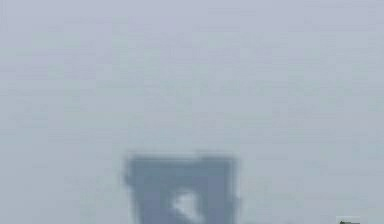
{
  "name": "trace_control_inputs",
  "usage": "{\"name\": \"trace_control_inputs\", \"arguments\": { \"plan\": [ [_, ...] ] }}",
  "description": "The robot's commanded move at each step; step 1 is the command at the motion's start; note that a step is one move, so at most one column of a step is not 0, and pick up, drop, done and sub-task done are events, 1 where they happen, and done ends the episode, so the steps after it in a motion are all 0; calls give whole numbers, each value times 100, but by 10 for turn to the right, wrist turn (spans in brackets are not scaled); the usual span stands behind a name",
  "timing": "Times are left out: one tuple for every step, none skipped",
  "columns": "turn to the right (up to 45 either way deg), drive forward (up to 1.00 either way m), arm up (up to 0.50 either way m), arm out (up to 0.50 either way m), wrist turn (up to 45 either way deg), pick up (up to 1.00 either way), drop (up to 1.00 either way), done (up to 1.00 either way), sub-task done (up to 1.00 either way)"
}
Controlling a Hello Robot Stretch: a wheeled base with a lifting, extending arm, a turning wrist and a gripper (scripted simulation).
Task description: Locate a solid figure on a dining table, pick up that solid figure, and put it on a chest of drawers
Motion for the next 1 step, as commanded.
{"name": "trace_control_inputs", "arguments": {
  "plan": [
    [0,0,0,0,0,0,0,100,0]
  ]
}}
